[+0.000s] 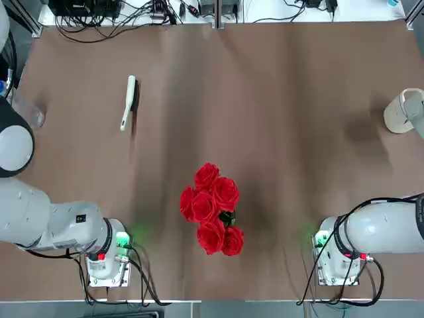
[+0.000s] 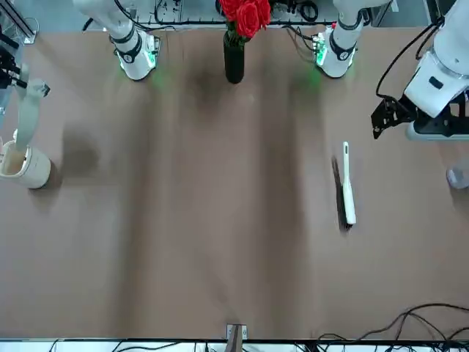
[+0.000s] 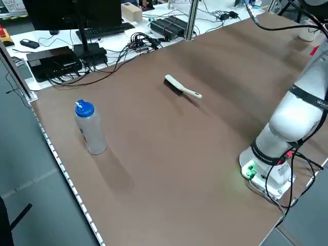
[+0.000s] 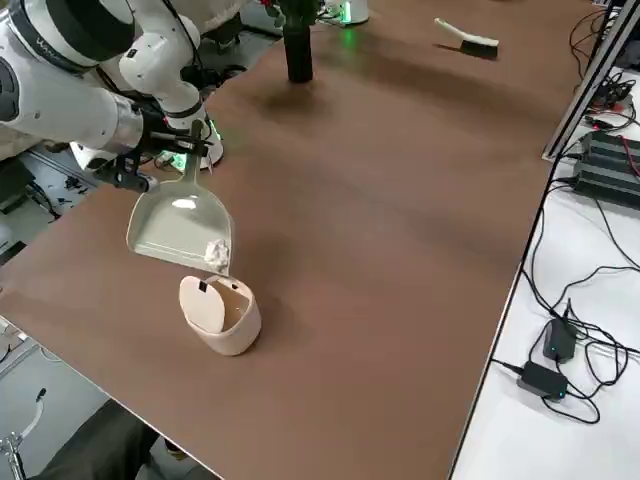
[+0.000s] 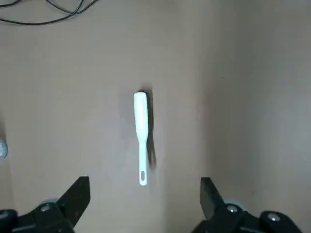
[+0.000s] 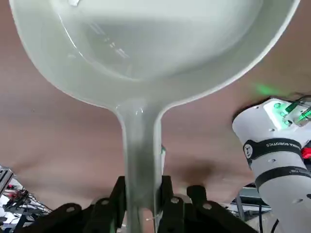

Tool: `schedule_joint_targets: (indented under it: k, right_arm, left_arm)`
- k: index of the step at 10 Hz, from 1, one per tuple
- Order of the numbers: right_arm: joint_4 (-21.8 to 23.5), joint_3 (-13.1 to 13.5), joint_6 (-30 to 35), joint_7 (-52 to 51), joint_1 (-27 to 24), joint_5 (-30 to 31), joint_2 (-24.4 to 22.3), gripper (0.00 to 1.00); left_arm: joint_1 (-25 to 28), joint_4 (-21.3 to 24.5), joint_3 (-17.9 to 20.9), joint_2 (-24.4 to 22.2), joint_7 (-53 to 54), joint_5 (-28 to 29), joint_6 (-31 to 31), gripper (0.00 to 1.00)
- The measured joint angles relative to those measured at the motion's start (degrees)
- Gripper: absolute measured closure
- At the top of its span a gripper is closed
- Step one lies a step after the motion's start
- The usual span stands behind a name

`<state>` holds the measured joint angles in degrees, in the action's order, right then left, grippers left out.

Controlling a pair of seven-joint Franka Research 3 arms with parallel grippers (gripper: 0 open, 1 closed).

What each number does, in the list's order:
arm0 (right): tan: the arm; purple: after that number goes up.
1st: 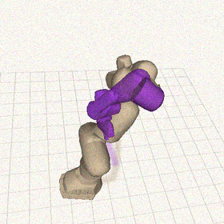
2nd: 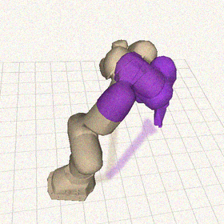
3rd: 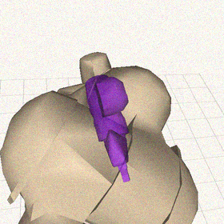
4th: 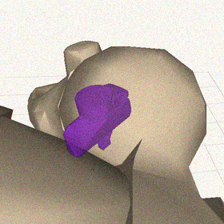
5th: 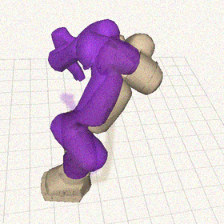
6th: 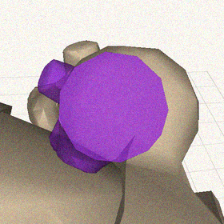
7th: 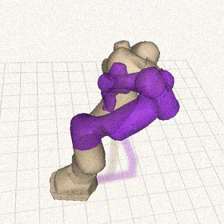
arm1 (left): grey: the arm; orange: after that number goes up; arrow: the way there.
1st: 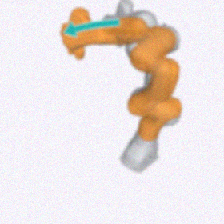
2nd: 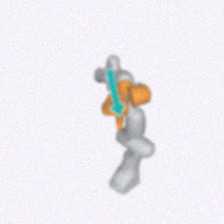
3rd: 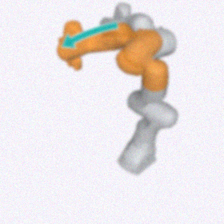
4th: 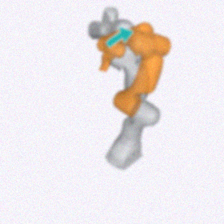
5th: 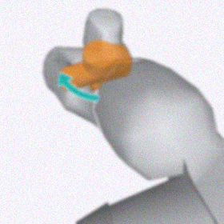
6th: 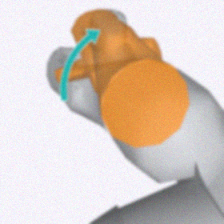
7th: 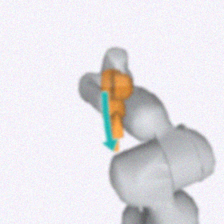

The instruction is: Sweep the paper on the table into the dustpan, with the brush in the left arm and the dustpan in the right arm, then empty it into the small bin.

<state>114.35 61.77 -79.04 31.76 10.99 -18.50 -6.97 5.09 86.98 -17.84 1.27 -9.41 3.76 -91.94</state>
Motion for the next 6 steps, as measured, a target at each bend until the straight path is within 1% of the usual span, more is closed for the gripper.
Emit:
schedule_joint_targets:
  k: [2, 6]
  right_arm:
    - [-0.8, 0.3, 1.3, -1.3, -0.1, 0.0, 1.0, 0.67]
    - [-1.2, 0.7, 2.0, -2.5, -0.1, 0.0, 1.4, 0.67]
  left_arm:
    - [0.0, 0.0, 0.0, 0.0, 0.0, 0.0, 0.0, 0.0]
    - [0.0, 0.0, 0.0, 0.0, 0.0, 0.1, 0.0, 0.0]
